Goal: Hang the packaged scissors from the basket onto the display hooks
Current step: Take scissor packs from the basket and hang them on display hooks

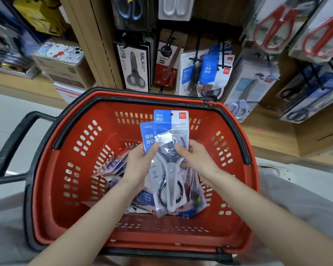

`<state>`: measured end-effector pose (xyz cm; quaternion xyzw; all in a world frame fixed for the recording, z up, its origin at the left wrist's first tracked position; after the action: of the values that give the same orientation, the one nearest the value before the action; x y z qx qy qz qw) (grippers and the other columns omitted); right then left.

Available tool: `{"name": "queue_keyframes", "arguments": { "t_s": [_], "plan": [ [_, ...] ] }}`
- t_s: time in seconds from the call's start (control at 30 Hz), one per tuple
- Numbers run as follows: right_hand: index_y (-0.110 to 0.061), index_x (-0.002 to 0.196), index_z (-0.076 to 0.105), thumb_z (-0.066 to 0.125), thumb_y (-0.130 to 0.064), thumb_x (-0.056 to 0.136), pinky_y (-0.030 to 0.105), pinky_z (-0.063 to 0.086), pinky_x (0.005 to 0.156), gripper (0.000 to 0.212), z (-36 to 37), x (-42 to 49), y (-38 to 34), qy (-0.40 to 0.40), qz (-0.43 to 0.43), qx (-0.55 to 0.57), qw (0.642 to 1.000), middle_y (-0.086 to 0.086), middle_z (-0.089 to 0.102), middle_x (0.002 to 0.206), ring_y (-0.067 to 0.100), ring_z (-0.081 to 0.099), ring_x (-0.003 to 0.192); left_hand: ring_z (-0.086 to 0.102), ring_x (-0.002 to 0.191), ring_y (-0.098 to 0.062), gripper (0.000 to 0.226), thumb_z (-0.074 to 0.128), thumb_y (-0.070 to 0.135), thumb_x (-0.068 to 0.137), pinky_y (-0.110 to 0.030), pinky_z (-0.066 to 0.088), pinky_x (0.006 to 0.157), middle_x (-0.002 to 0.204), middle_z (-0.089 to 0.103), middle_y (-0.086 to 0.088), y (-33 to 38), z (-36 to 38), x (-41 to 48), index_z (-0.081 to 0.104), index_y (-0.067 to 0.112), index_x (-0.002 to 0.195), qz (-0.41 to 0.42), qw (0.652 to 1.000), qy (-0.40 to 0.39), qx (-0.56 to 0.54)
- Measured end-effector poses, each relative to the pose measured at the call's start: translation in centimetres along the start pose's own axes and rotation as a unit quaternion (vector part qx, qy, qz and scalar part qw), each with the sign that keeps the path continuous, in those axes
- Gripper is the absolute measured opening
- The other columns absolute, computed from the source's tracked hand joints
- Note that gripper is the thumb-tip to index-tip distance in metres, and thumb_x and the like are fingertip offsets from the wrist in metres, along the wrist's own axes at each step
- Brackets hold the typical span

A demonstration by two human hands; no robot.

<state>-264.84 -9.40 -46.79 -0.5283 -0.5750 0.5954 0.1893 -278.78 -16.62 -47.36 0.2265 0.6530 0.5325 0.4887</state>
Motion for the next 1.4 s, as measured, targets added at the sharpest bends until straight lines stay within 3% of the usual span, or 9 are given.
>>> {"name": "queue_keyframes", "arguments": {
  "t_s": [0.1, 0.27, 0.43, 0.53, 0.63, 0.83, 0.97, 1.13, 1.4],
  "plan": [
    [-0.016, 0.109, 0.054, 0.054, -0.034, 0.095, 0.040, 0.048, 0.096, 0.023, -1.9, 0.6, -0.3, 0.038, 0.002, 0.018, 0.999, 0.006, 0.062, 0.113, 0.021, 0.060, 0.106, 0.069, 0.094, -0.022, 0.021, 0.046, 0.020, 0.100, -0.037, 0.055, 0.082, 0.100, 0.073, -0.003, 0.2, -1.2, -0.1, 0.066, 0.015, 0.105, -0.017, 0.998, 0.052, -0.019],
    [-0.013, 0.115, 0.054, 0.055, -0.046, 0.090, 0.052, 0.048, 0.096, 0.041, -0.9, 0.2, 1.3, -0.055, 0.054, 0.014, 0.997, 0.009, 0.064, 0.116, 0.028, 0.061, 0.109, 0.068, 0.096, -0.028, 0.029, 0.046, 0.029, 0.100, -0.044, 0.054, 0.086, 0.103, 0.072, -0.009, 0.5, -1.8, 0.1, 0.064, 0.010, 0.112, -0.032, 0.996, 0.069, -0.046],
    [-0.005, 0.106, 0.053, 0.051, -0.033, 0.096, 0.040, 0.049, 0.085, 0.030, -1.7, 0.1, 1.5, 0.009, 0.046, 0.033, 0.998, 0.012, 0.061, 0.099, 0.026, 0.057, 0.089, 0.068, 0.097, -0.007, 0.021, 0.060, 0.022, 0.092, -0.027, 0.051, 0.089, 0.101, 0.073, 0.009, -0.2, 1.6, -1.4, 0.065, 0.020, 0.112, -0.064, 0.993, -0.059, -0.077],
    [0.001, 0.106, 0.051, 0.052, -0.030, 0.096, 0.044, 0.051, 0.084, 0.033, -2.6, -0.1, 1.3, 0.050, 0.034, 0.000, 0.998, 0.024, 0.061, 0.104, 0.034, 0.059, 0.088, 0.066, 0.102, -0.014, 0.027, 0.066, 0.014, 0.088, -0.042, 0.043, 0.103, 0.106, 0.072, 0.006, -1.3, 1.7, -1.6, 0.065, 0.021, 0.114, -0.067, 0.996, -0.050, -0.036],
    [-0.001, 0.101, 0.048, 0.048, -0.021, 0.098, 0.021, 0.042, 0.066, 0.020, -4.0, -0.8, -0.8, 0.077, -0.038, -0.047, 0.995, 0.007, 0.051, 0.088, 0.018, 0.049, 0.079, 0.064, 0.106, -0.024, 0.027, 0.062, 0.011, 0.090, -0.051, 0.042, 0.103, 0.110, 0.071, -0.001, -1.2, 0.8, -1.1, 0.064, 0.016, 0.117, -0.069, 0.997, -0.012, -0.025],
    [-0.017, 0.106, 0.053, 0.049, -0.015, 0.097, 0.023, 0.045, 0.077, 0.010, -4.7, -1.6, -3.6, -0.019, -0.090, -0.052, 0.994, -0.005, 0.056, 0.094, 0.007, 0.055, 0.082, 0.065, 0.106, -0.023, 0.028, 0.064, 0.028, 0.088, -0.049, 0.045, 0.100, 0.109, 0.072, 0.001, 2.3, 1.7, 0.1, 0.065, 0.019, 0.115, -0.029, 0.997, -0.033, -0.058],
    [-0.027, 0.096, 0.057, 0.052, -0.012, 0.096, 0.020, 0.044, 0.074, 0.016, -4.4, -2.1, -4.0, -0.067, -0.083, -0.050, 0.993, -0.010, 0.061, 0.089, 0.001, 0.057, 0.076, 0.070, 0.095, -0.017, 0.012, 0.066, 0.015, 0.087, -0.036, 0.052, 0.088, 0.095, 0.075, 0.005, 4.8, 2.8, 0.4, 0.069, 0.022, 0.097, 0.026, 0.998, -0.041, -0.034],
    [-0.013, 0.108, 0.060, 0.061, -0.017, 0.091, 0.024, 0.052, 0.078, 0.018, -6.5, -2.1, -6.1, 0.003, -0.115, 0.004, 0.993, 0.004, 0.070, 0.101, 0.016, 0.067, 0.090, 0.070, 0.079, -0.005, 0.021, 0.070, 0.006, 0.083, -0.021, 0.054, 0.071, 0.084, 0.074, 0.011, 7.0, 4.2, 0.2, 0.069, 0.027, 0.086, 0.096, 0.994, -0.042, 0.031],
    [-0.022, 0.086, 0.063, 0.056, -0.015, 0.093, 0.025, 0.054, 0.070, 0.012, -11.2, -1.9, -13.0, 0.092, -0.189, -0.029, 0.977, -0.001, 0.072, 0.088, 0.010, 0.069, 0.077, 0.068, 0.095, -0.014, 0.015, 0.061, 0.015, 0.091, -0.037, 0.052, 0.091, 0.096, 0.074, 0.005, 9.0, 6.7, 1.1, 0.069, 0.026, 0.096, 0.111, 0.990, -0.073, 0.040]
  ]
}}
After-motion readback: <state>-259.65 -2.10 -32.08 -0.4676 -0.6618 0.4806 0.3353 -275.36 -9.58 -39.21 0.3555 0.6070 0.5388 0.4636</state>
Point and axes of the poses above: each hand's wrist, its own x-axis towards the middle knuckle, its own z-axis out of the palm, y = z × x, the point moved 9 cm from there along x, towards the middle knuckle
